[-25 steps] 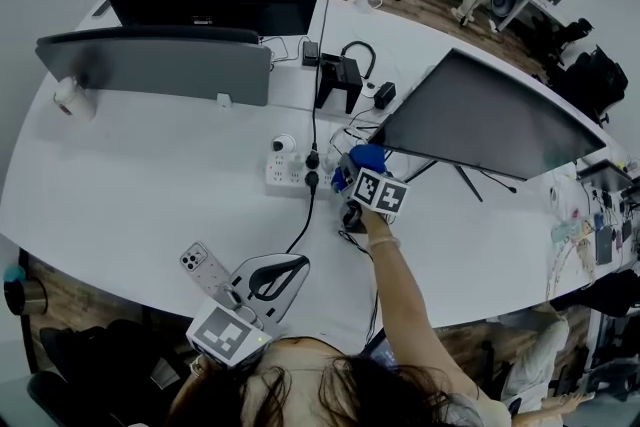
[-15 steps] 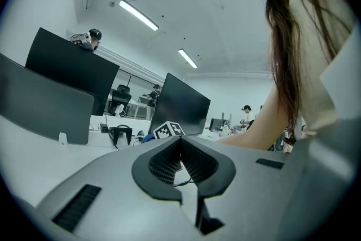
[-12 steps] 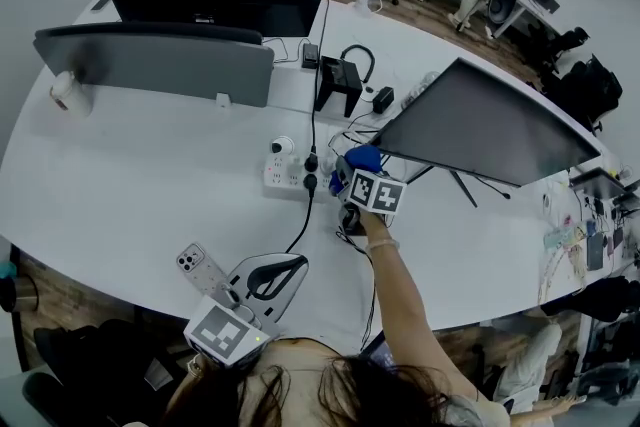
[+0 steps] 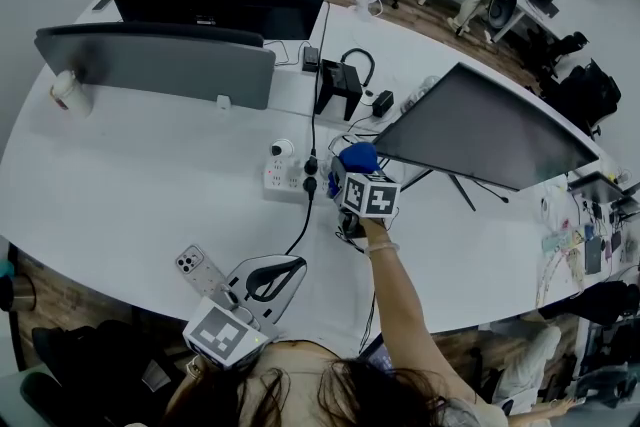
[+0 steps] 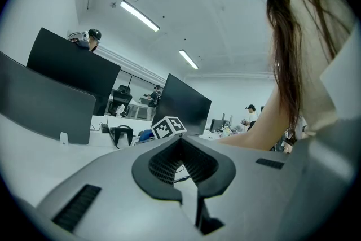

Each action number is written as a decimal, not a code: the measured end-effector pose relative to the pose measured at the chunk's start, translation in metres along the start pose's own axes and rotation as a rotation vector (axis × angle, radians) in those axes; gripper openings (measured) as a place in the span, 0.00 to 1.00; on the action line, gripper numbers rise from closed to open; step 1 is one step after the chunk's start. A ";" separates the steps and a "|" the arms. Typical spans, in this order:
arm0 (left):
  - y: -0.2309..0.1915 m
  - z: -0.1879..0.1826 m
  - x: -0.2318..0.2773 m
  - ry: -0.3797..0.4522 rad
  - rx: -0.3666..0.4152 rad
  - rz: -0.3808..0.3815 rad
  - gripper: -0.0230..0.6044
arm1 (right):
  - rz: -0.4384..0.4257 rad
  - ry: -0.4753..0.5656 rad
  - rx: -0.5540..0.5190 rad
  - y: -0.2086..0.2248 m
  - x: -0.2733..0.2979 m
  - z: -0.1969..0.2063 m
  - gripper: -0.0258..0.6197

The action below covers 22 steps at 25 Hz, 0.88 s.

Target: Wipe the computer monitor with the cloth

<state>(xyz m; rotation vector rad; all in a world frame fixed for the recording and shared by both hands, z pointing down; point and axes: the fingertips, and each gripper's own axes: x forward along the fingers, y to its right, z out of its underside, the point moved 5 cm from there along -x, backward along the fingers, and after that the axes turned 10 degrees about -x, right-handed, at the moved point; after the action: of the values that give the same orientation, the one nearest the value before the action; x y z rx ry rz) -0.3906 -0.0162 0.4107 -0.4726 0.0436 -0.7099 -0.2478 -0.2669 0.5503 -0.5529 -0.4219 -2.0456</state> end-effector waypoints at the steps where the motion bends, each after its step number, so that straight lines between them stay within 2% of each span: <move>1: 0.000 0.000 0.000 -0.001 -0.001 -0.001 0.05 | 0.002 0.004 -0.029 -0.002 -0.001 -0.005 0.17; 4: 0.000 0.000 -0.001 0.006 0.005 -0.004 0.05 | 0.006 0.013 -0.079 -0.004 0.001 -0.018 0.17; 9: 0.001 0.000 -0.005 0.022 0.007 -0.016 0.05 | 0.016 0.026 -0.050 0.004 -0.002 -0.030 0.17; 22: 0.005 0.000 -0.005 0.041 0.013 -0.004 0.05 | 0.077 0.032 -0.086 0.021 -0.018 -0.045 0.17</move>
<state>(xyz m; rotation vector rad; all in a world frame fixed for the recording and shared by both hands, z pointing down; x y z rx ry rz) -0.3914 -0.0103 0.4077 -0.4461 0.0760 -0.7235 -0.2312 -0.2868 0.5042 -0.5786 -0.2906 -2.0024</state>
